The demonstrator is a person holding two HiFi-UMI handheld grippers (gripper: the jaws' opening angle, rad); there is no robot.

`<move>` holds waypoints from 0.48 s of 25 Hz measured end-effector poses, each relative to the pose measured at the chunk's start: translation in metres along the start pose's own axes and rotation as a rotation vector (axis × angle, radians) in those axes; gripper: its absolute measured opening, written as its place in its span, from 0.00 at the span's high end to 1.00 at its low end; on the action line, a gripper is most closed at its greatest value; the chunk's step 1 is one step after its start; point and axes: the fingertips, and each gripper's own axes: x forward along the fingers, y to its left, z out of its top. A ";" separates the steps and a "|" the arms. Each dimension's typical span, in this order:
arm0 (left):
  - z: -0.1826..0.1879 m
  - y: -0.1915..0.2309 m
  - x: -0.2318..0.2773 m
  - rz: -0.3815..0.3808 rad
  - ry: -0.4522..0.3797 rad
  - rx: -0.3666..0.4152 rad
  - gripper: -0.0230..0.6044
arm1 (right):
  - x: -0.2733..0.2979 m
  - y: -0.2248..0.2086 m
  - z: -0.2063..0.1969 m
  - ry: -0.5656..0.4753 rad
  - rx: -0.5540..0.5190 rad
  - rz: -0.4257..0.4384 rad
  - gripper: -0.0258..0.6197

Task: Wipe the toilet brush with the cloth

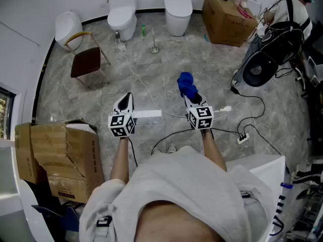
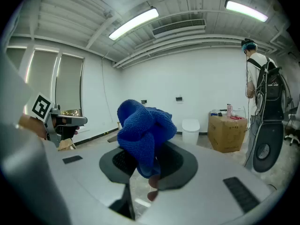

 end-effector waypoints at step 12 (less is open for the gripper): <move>0.000 0.003 -0.003 0.007 0.000 0.001 0.93 | -0.001 0.002 -0.004 0.003 0.006 -0.003 0.79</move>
